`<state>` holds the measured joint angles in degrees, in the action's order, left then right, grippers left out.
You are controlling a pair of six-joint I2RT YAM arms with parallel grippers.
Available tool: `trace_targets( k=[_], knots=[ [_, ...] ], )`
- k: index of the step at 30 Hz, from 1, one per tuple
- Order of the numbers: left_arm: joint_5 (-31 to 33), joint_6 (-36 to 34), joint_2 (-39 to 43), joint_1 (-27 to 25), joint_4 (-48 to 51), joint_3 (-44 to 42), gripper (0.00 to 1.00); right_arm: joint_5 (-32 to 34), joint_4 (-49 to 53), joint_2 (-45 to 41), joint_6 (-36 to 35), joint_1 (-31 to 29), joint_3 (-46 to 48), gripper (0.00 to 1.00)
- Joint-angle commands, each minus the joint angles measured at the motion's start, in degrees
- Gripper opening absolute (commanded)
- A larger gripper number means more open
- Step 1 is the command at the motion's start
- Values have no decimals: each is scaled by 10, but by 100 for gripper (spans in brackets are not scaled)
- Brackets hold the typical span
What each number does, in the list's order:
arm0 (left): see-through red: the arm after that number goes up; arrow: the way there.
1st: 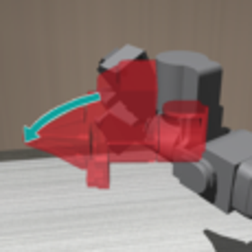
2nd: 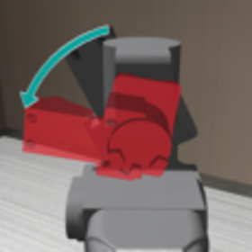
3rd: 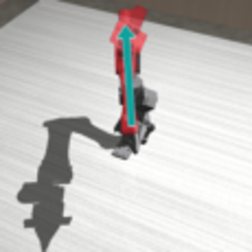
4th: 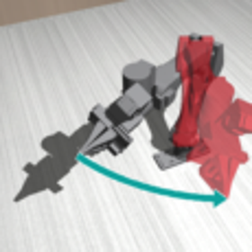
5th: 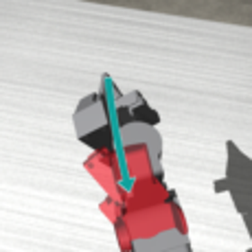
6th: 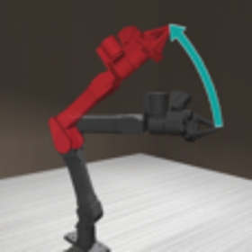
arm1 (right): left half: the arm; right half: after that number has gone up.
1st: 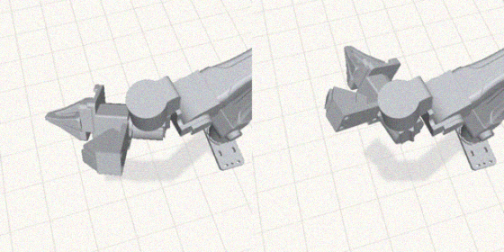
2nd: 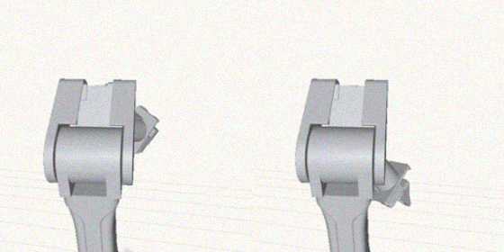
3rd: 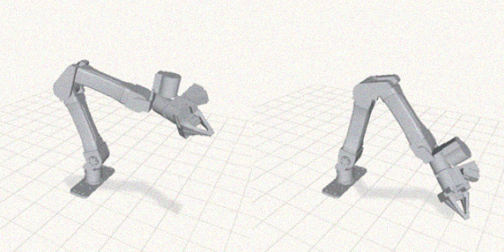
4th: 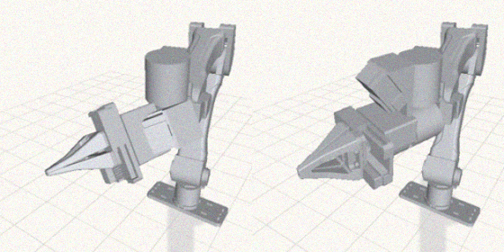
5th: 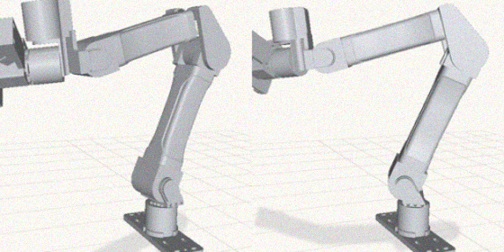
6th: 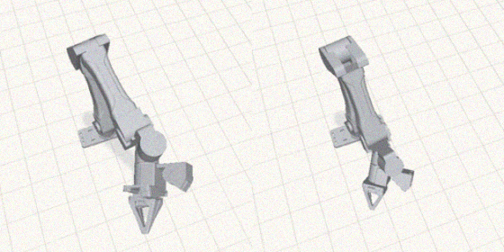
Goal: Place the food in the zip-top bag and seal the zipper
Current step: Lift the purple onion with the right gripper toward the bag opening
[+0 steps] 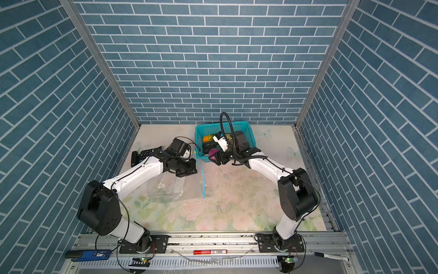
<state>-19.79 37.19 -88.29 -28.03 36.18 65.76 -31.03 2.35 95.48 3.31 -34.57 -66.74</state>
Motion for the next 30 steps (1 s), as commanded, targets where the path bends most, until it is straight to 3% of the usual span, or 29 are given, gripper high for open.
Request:
trace_targets(
  k=[1,5,16,30],
  knots=[
    [0,4,20,-1,15,13,0,-52,-138,-40,26,-21,74,53],
    [2,7,27,-1,16,10,0,-63,-245,-56,43,-40,144,50],
    [5,10,39,-1,15,2,0,-87,-396,-57,60,-73,216,41],
    [3,20,58,-1,2,-13,0,-87,-414,-19,48,-103,210,41]
  ],
)
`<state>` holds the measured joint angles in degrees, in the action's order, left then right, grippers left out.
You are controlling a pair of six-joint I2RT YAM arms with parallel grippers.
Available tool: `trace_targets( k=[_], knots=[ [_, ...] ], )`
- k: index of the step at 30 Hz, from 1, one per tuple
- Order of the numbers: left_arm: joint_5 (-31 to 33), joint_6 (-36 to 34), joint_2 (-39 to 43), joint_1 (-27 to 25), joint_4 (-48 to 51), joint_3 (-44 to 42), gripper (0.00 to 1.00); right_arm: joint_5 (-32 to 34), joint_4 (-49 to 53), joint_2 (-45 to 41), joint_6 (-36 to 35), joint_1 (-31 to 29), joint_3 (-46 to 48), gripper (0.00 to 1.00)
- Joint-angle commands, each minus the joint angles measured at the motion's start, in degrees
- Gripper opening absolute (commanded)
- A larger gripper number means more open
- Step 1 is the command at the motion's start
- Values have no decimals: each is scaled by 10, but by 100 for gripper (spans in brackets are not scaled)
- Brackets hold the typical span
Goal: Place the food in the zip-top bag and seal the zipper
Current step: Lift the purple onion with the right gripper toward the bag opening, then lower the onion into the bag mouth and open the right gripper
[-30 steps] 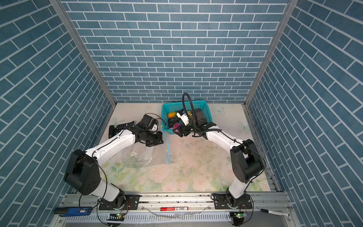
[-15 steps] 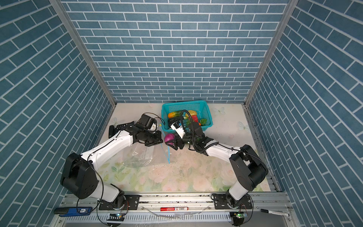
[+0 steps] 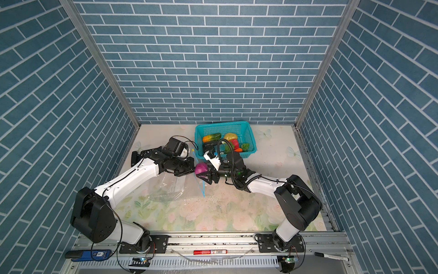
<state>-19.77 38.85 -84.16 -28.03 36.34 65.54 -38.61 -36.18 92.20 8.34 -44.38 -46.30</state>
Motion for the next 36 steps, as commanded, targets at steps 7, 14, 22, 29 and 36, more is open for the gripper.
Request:
trace_targets(
  k=[7,14,22,29,36],
  knots=[
    [3,7,32,-1,-5,-22,0,-4,-22,32,-10,-4,9,41],
    [2,19,51,-1,-16,-38,0,5,10,34,-29,-5,9,41],
    [-16,34,71,-1,-30,-53,0,11,31,42,-44,-5,4,41],
    [-33,47,79,-7,-50,-60,0,16,49,53,-40,-4,-10,42],
    [-42,51,77,-12,-60,-63,0,12,74,57,-46,-5,-24,43]
  ],
)
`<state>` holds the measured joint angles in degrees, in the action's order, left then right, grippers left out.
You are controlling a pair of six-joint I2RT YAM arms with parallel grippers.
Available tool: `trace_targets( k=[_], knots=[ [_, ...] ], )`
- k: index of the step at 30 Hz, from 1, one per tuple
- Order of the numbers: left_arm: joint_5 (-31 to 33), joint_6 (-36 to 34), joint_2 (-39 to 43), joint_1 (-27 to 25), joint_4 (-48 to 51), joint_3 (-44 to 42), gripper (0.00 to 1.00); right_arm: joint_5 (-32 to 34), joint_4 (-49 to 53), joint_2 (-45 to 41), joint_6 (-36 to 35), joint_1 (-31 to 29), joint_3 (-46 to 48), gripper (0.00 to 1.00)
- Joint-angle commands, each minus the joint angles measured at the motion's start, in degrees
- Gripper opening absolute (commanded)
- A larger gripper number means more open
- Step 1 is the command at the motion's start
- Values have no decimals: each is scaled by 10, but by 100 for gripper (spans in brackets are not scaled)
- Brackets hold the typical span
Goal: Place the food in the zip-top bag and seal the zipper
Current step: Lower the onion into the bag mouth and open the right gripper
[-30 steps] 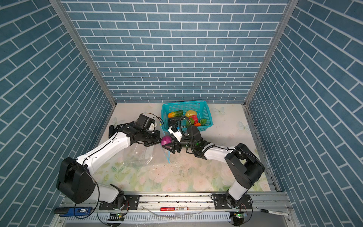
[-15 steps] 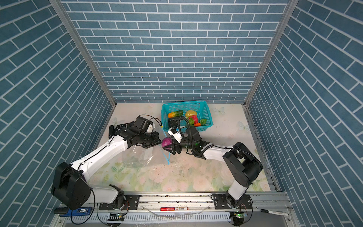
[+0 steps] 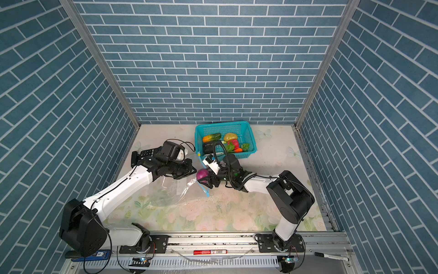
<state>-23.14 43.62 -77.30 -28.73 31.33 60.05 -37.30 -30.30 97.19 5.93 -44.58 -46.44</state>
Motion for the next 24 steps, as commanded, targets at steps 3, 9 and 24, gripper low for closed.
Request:
trace_targets(
  k=[3,9,24],
  knots=[
    [-9,3,8,-8,-12,-9,0,-2,28,6,-27,-3,-28,44],
    [-12,7,6,-14,-21,-13,0,-1,57,4,-33,-4,-37,47],
    [-13,7,3,-17,-28,-19,0,30,149,13,-33,-8,-77,66]
  ],
)
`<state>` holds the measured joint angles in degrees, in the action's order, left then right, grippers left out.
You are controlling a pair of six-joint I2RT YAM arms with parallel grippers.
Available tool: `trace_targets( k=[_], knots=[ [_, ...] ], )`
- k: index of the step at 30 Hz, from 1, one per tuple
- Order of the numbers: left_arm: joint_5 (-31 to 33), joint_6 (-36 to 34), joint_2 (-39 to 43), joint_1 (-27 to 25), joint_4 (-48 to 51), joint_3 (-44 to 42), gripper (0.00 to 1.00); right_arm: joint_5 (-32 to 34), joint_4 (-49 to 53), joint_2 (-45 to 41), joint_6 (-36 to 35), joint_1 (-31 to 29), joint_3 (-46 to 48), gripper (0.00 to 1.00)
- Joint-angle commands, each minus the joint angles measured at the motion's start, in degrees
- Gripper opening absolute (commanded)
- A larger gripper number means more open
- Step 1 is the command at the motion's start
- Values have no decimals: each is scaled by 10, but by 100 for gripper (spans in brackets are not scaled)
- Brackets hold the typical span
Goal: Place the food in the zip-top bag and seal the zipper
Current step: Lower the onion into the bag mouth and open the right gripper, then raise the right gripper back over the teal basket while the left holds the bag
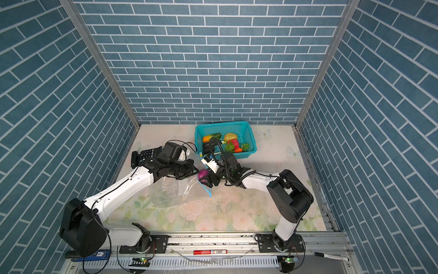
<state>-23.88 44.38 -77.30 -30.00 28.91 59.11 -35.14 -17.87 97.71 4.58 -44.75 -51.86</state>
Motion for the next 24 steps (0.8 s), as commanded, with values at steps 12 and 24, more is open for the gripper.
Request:
trace_targets(
  k=[12,24],
  knots=[
    [-1,-2,2,-4,-1,-10,0,32,56,7,-26,-9,-35,93],
    [3,-2,4,-5,-4,-19,0,38,62,-25,-26,-10,-24,91]
  ],
)
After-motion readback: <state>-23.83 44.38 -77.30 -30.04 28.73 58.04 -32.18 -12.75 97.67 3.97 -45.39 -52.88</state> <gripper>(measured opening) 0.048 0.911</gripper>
